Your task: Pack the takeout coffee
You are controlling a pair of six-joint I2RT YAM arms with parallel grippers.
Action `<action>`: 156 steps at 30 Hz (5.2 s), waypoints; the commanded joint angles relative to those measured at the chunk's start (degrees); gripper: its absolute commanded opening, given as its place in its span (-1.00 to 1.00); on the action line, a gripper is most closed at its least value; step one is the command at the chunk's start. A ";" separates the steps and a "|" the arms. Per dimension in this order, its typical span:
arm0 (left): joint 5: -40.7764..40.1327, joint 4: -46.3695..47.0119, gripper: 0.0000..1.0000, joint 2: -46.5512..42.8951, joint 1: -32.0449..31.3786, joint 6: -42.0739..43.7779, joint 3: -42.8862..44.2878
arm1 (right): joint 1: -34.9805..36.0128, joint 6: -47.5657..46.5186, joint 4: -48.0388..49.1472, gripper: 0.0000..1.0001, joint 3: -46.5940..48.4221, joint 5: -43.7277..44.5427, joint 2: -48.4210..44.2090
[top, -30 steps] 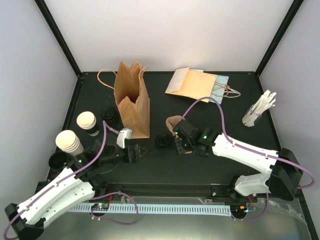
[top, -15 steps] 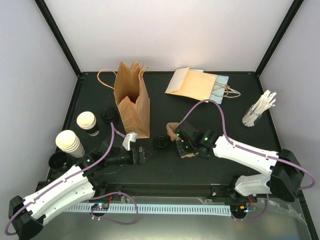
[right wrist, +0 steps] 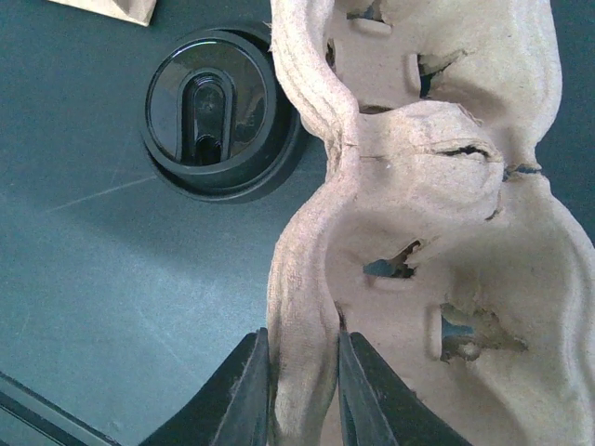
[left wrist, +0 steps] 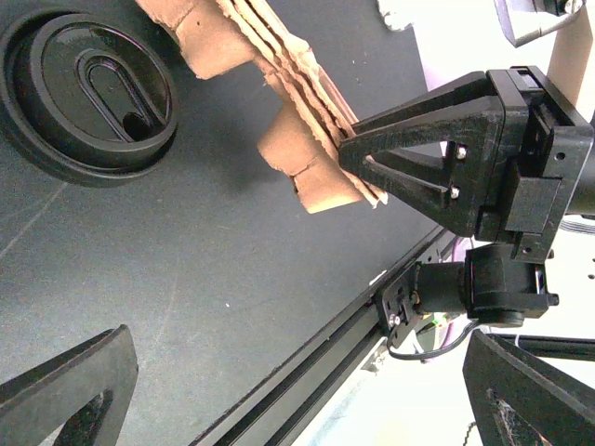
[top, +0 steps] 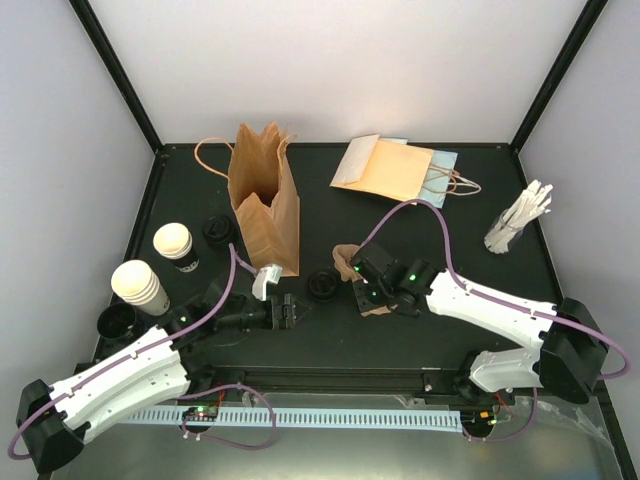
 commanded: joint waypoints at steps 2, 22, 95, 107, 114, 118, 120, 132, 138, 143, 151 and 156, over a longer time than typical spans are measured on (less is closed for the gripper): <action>-0.34 1.79 0.97 -0.17 -0.45 -0.47 1.10 | -0.97 0.45 1.28 -0.53 0.23 -0.22 -1.89; -0.99 9.58 0.96 0.88 -2.20 -3.03 -2.70 | -4.72 5.12 8.74 -0.50 -3.31 -10.39 -6.42; -18.66 37.17 0.76 10.67 -15.74 -11.46 -13.19 | -1.53 -3.37 5.91 0.18 -4.48 -7.62 0.36; -18.40 37.01 0.77 8.69 -14.60 -12.49 -14.79 | -1.48 -3.64 5.43 0.10 -3.86 -6.78 0.89; -18.30 36.91 0.65 8.02 -14.28 -12.90 -15.66 | -1.52 -3.67 5.40 -0.03 -3.73 -7.04 1.71; -18.32 36.75 0.60 7.75 -14.19 -12.90 -15.75 | -1.44 -3.71 5.77 -0.07 -3.67 -8.29 1.86; -18.22 36.67 0.60 7.83 -14.15 -12.90 -15.77 | -1.35 -3.79 6.00 -0.05 -3.67 -8.81 1.85; -17.78 36.57 0.58 8.10 -14.06 -12.81 -15.81 | -1.31 -2.19 7.46 -0.24 -4.77 -8.55 3.60; -17.43 37.23 0.52 8.83 -14.00 -12.81 -15.71 | -1.28 -0.52 7.91 -0.38 -5.20 -8.83 -0.99; -16.37 38.77 0.47 10.88 -13.97 -12.81 -15.06 | -1.44 2.15 9.71 -0.51 -6.69 -11.09 -4.59; -14.30 39.47 0.45 13.78 -13.97 -12.26 -13.11 | -2.26 5.73 12.02 -0.57 -8.93 -13.10 -9.48; -13.46 39.56 0.42 15.47 -13.97 -11.77 -11.96 | -2.84 4.92 10.51 -0.48 -9.04 -11.46 -9.92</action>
